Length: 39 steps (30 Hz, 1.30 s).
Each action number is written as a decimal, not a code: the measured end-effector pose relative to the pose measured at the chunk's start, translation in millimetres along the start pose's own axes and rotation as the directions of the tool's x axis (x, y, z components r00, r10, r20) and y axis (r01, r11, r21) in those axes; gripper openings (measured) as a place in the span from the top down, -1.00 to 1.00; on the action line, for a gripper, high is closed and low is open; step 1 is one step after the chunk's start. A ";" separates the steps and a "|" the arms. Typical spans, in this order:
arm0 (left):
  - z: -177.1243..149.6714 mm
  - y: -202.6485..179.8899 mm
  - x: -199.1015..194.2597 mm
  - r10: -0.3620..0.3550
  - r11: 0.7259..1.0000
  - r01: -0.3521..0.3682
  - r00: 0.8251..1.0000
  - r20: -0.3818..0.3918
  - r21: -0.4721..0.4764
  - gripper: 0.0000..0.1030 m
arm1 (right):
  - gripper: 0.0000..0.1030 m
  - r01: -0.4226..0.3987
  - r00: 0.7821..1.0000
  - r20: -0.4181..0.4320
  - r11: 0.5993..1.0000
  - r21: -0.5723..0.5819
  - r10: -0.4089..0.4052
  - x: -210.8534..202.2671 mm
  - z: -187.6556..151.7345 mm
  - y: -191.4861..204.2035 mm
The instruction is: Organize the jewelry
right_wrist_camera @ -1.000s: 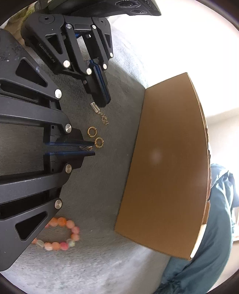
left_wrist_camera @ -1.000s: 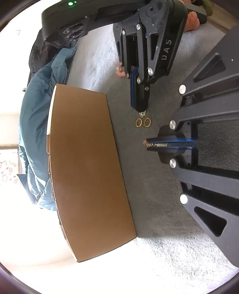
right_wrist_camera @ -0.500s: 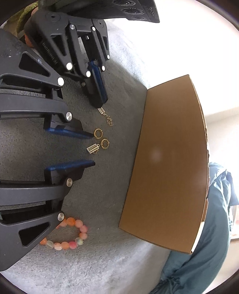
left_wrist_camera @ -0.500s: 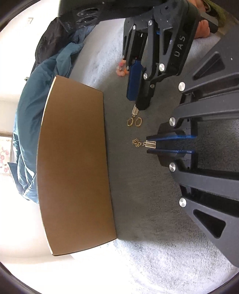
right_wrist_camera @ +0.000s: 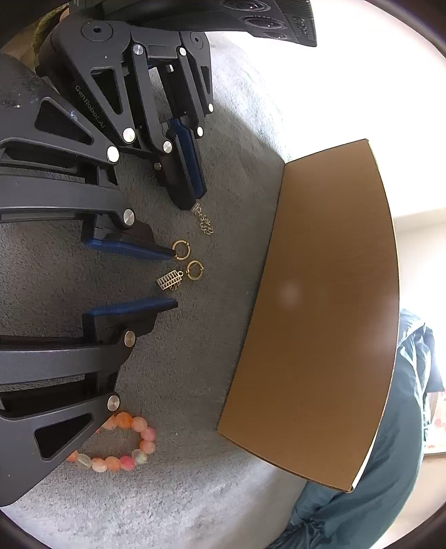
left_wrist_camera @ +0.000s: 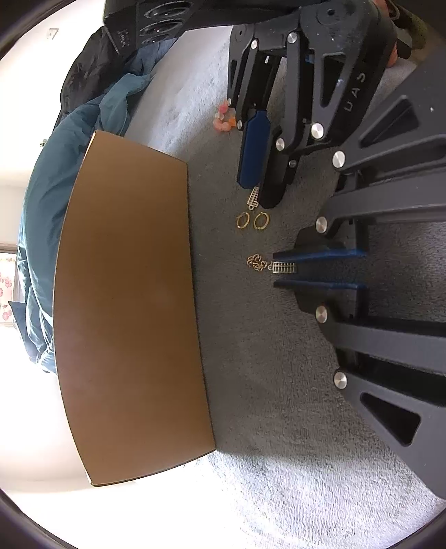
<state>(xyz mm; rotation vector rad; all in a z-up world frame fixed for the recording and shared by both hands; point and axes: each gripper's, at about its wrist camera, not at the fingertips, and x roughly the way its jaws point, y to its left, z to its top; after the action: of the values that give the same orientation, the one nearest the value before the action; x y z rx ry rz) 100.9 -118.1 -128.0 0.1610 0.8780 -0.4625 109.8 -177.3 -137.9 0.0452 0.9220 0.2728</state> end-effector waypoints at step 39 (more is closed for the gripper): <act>3.0 2.9 -2.4 -0.043 0.999 0.043 0.999 0.007 -0.006 0.52 | 0.72 -0.028 1.000 0.014 0.997 0.070 0.027 -21.1 -2.2 -18.2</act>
<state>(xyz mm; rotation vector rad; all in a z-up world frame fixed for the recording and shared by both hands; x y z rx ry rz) 103.0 -115.7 -124.4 0.1346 0.8772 -0.5002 99.9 -200.4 -125.7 0.1241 0.9178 0.2658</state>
